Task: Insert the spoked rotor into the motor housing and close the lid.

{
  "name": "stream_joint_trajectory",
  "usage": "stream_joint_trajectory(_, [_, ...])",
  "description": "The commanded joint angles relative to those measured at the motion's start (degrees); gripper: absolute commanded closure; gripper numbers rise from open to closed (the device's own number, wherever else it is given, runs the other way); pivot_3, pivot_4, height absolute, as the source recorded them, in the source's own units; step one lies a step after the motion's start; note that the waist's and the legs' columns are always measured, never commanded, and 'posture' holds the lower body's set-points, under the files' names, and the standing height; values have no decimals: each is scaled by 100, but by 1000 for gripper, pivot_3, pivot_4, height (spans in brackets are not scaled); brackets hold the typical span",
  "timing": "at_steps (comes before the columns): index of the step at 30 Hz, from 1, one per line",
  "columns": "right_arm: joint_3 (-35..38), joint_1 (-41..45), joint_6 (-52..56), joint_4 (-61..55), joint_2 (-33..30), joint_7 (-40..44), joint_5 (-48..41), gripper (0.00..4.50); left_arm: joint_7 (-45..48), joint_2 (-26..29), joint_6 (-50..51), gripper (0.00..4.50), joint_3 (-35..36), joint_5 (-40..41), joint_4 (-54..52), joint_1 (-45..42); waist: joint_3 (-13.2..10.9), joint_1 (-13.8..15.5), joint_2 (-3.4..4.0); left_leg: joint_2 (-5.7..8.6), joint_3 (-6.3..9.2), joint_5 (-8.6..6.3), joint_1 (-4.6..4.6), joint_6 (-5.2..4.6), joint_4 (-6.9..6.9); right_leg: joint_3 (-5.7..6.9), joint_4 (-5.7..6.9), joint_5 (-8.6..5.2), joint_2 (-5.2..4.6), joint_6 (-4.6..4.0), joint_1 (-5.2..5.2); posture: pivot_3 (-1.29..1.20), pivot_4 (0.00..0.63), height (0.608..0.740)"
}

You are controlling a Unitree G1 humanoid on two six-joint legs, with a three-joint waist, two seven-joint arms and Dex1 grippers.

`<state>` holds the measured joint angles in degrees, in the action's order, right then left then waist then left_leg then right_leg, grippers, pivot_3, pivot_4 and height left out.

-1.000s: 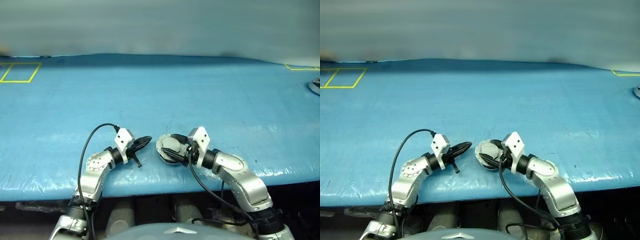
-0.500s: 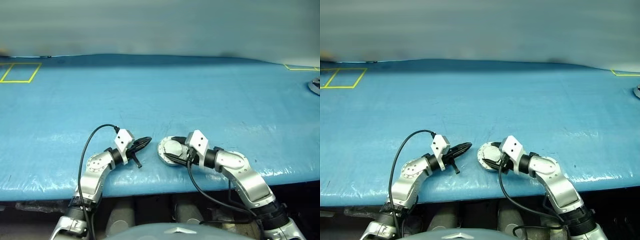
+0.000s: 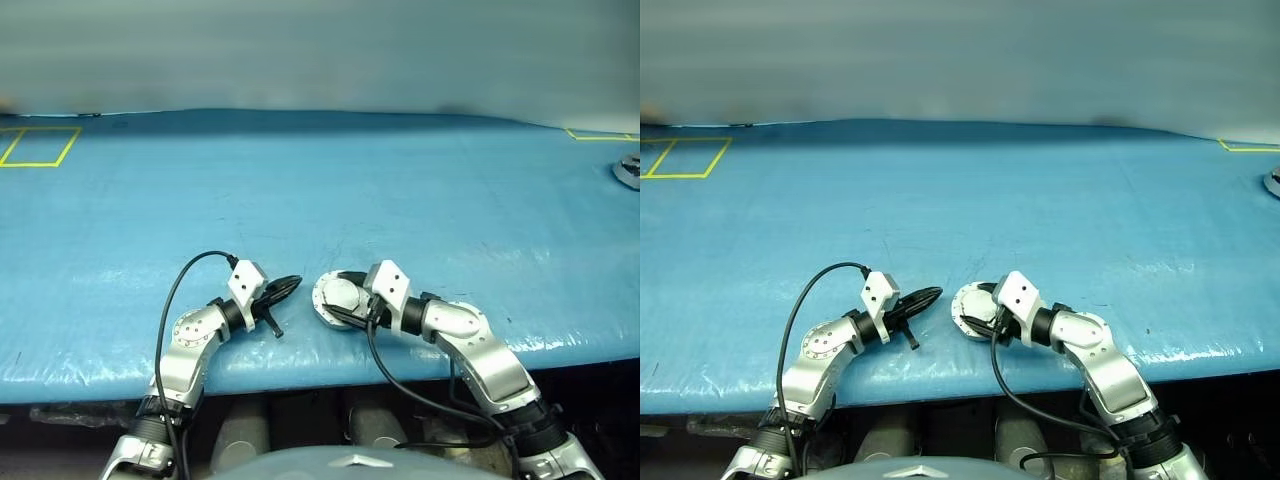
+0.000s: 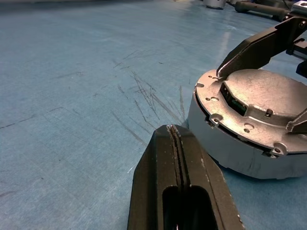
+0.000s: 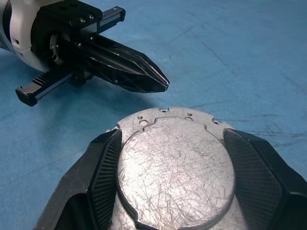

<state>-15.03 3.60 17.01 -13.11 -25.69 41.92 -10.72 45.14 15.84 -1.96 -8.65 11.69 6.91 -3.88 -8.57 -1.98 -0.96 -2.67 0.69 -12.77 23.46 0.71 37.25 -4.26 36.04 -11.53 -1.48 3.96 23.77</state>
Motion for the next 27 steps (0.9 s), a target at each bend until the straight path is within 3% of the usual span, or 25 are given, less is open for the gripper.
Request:
stream_joint_trajectory(1, [54, -63, 306, 208, 130, -143, -50, 1466, 12, -15, -70, 4500, -21, 25, -129, -24, 1, -6, -1, -1, 0, 0, 0, 0, 1, 0, 0, 0, 0, 0, 0, 0, 150, 740])
stream_joint_trajectory(8, [-115, -93, 161, 334, -55, -95, 225, 1466, 20, -8, -59, 4500, -12, 33, -131, -59, 8, -6, -4, -1, 0, 0, -1, 0, 2, 0, 0, 0, 0, 0, -1, 0, 150, 740])
stream_joint_trajectory(17, [223, -57, 621, -247, -114, 386, -646, 1466, 37, -27, -64, 4500, -49, 24, -124, -58, 8, 26, -5, 0, 0, 0, 7, 0, -1, 0, -1, 0, -1, 0, 5, 0, 150, 740])
stream_joint_trajectory(27, [-87, -8, 230, 165, -265, 188, 93, 1466, 21, -26, -72, 4500, -65, 26, -129, -47, 8, 42, -5, 1, 0, -1, 6, 0, -9, 1, -3, -2, 0, -2, 7, 0, 150, 740])
